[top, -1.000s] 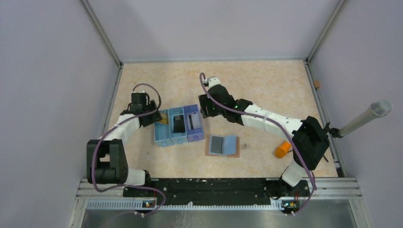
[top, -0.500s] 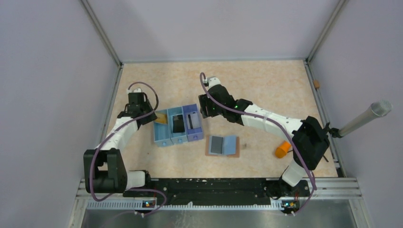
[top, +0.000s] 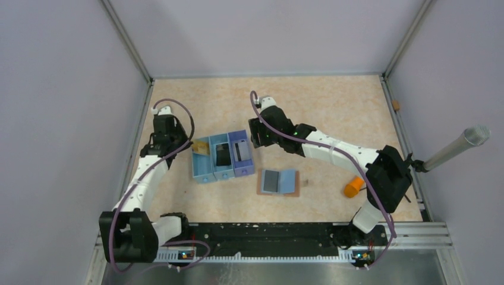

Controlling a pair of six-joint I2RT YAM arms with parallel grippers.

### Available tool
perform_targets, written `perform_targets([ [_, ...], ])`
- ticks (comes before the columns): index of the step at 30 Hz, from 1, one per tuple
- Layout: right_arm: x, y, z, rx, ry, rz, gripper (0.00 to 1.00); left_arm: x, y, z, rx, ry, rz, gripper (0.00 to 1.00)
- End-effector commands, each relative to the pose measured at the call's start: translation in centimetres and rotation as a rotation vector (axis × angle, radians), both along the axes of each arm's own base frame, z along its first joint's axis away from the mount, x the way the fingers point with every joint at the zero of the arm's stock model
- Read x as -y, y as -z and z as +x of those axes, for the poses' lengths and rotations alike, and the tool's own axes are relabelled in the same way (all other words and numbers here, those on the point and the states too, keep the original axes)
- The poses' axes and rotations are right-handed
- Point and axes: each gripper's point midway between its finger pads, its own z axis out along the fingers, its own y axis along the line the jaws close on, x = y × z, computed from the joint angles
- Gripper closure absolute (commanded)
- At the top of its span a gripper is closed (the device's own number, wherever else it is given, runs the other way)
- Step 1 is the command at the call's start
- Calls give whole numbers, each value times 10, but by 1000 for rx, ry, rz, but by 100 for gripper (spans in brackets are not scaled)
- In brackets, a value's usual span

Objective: Put the credit cards into the card holder
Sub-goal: Pick up the credit card from the storage box.

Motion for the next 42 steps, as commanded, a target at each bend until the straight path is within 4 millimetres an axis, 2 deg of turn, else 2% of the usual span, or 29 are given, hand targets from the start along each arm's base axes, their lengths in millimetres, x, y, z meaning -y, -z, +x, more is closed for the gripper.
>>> perform_targets([
  [1,4,-33,-3,51,13,60,41,-1,-28,0,77,11,6,100],
  [7,9,-47,-14,66,-16,92,41,24,-55,-6,140,145,-59,100],
  [12,12,-65,-45,78,-150,172,34,64,-88,-21,220,352,-168,100],
  [15,14,-76,-69,70,-254,229,31,100,-103,-38,243,526,-217,100],
  [18,17,-88,-98,44,-375,300,30,136,-112,-61,240,713,-268,100],
  [22,19,-104,-135,8,-520,399,29,186,-124,-107,243,1016,-394,100],
  [25,20,-118,-158,-10,-608,467,28,210,-125,-137,226,1194,-446,100],
  [27,18,-119,-167,-34,-648,488,27,221,-124,-154,200,1286,-482,100],
  [31,16,-103,-167,-88,-645,463,31,242,-128,-185,184,1444,-549,100],
  [35,11,-93,-181,-170,-712,481,46,254,-126,-199,167,1507,-564,100],
  [38,11,-86,-191,-219,-745,505,72,258,-124,-196,185,1488,-562,100],
  [42,18,-78,-199,-245,-715,538,98,263,-125,-184,233,1429,-566,100],
])
